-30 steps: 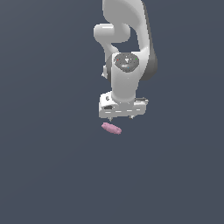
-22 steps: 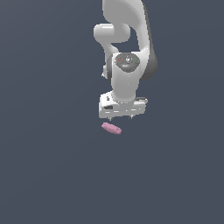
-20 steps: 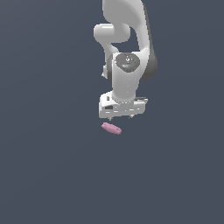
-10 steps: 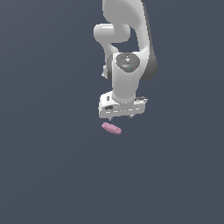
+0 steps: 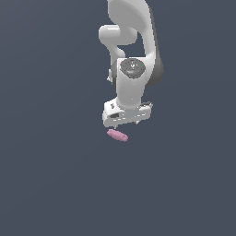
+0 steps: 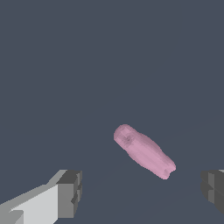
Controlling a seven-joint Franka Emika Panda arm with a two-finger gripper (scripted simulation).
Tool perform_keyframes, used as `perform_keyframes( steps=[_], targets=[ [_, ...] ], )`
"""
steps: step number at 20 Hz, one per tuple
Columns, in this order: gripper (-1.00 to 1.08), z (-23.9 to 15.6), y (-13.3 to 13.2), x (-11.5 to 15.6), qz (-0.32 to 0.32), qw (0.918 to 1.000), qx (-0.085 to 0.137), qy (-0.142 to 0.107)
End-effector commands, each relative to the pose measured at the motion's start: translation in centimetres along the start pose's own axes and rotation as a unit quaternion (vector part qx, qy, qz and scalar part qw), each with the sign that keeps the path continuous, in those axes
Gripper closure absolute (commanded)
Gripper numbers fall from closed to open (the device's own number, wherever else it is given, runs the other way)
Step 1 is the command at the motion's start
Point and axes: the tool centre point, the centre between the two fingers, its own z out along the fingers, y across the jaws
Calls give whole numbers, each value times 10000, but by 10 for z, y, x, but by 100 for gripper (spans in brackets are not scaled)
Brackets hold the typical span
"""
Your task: Pick up the object and move it to a goal position.
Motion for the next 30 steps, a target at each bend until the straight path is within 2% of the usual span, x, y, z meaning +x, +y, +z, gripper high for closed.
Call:
perform_keyframes(
  steps=[1, 8, 15, 21, 30],
  targets=[
    [-92, 4, 2, -1, -192, 9998, -6, 7],
    [-92, 18, 10, -4, -949, 9955, -27, 35],
    [-92, 34, 18, -8, -1833, 9830, -49, 69],
    [-92, 47, 24, -12, -2582, 9660, -65, 101],
    [-92, 65, 31, -18, -3611, 9323, -87, 153]
  ],
)
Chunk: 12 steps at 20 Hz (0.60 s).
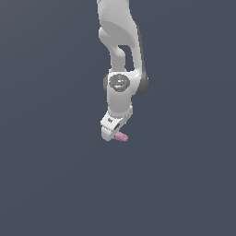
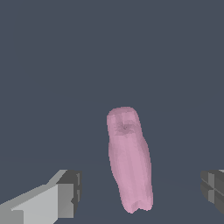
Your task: Pick up the object and move it to a goal position.
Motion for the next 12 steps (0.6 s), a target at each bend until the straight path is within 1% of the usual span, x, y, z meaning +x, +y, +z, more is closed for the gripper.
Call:
perform_keyframes(
  steps=[1, 6, 12],
  targets=[
    [-92, 4, 0, -2, -268, 9996, -8, 15],
    [-92, 10, 0, -5, -643, 9979, -19, 37],
    [-92, 14, 0, -7, -878, 9961, -26, 50]
  ],
)
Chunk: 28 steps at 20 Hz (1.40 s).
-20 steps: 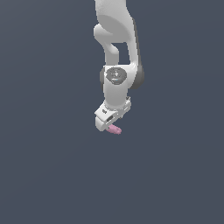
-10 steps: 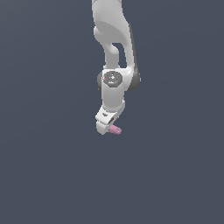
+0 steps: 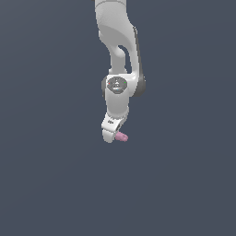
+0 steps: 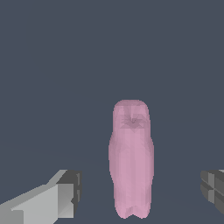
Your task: Pick up the object and move it to a goal position.
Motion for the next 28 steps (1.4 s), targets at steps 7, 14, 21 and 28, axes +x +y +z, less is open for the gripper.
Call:
perform_keyframes(
  steps=[7, 14, 21, 28],
  targets=[
    [-92, 4, 0, -1, -61, 10000, -2, 4],
    [-92, 33, -1, -1, -77, 10000, -3, 5],
    [-92, 51, 0, -1, -85, 10000, -4, 5],
    [108, 51, 0, -1, -85, 10000, -4, 5]
  ],
)
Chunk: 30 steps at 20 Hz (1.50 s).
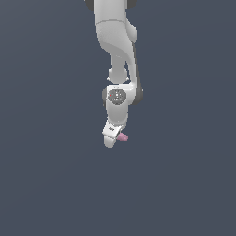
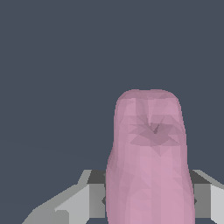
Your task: Pick up the object and move it to a goal position.
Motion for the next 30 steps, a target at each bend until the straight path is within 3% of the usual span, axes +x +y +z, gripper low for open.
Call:
perform_keyframes(
  steps=[1, 16, 30],
  targets=[
    [108, 1, 0, 0, 0, 10000, 3, -1],
    [108, -26, -11, 1, -2, 10000, -2, -4],
    [108, -132, -54, 7, -5, 10000, -3, -11]
  ],
)
